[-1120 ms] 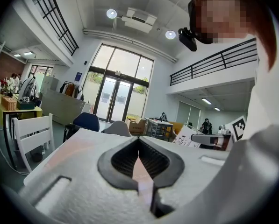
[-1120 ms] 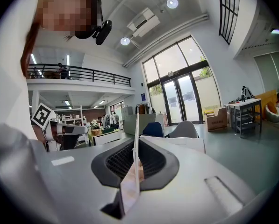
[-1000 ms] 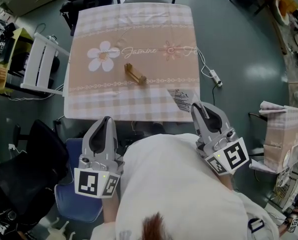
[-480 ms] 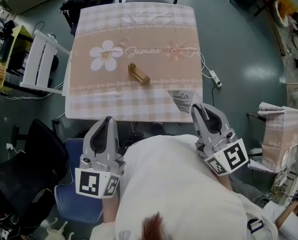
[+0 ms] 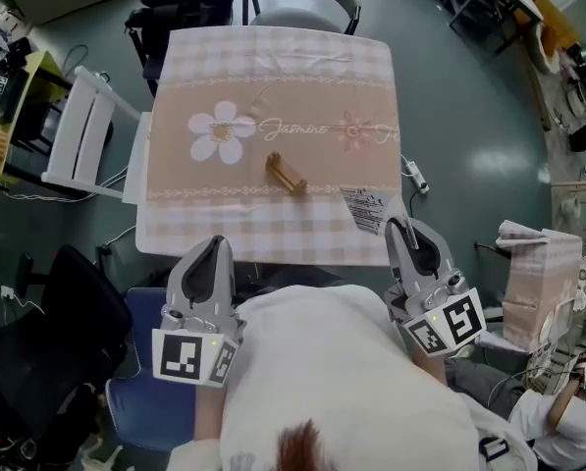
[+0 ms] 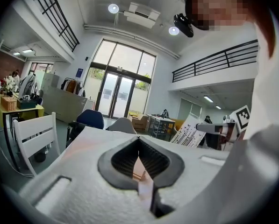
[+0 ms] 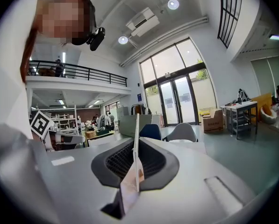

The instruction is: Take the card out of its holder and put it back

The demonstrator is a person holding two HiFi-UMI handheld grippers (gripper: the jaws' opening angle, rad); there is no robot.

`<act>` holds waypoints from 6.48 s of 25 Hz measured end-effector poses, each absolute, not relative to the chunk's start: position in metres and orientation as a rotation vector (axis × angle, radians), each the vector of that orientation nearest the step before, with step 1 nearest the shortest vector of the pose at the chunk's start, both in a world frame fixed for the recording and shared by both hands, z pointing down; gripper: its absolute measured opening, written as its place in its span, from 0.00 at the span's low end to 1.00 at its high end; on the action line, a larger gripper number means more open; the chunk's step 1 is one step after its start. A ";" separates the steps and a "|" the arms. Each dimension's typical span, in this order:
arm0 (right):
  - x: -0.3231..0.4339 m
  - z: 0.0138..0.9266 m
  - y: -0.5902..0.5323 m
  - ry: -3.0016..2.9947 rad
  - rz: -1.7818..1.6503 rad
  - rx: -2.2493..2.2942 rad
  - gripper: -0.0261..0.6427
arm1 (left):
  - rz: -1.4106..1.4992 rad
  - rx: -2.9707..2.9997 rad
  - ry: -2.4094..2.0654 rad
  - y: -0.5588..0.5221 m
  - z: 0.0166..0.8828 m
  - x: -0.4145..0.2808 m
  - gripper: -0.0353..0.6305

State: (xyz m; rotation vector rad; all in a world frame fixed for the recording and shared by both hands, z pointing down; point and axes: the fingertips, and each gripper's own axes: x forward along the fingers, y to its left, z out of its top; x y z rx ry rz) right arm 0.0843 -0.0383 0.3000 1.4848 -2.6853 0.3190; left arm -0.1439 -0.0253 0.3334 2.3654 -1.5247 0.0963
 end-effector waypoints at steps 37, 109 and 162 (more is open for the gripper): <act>-0.016 0.410 -0.165 -2.640 0.399 1.132 0.07 | 0.065 2.133 -1.772 -0.038 0.351 -0.237 0.05; -0.033 0.496 -0.173 -2.467 0.445 0.981 0.07 | 0.042 2.048 -1.859 -0.027 0.351 -0.252 0.05; -0.033 0.512 -0.174 -2.491 0.475 0.946 0.07 | 0.074 2.042 -1.902 -0.012 0.344 -0.246 0.05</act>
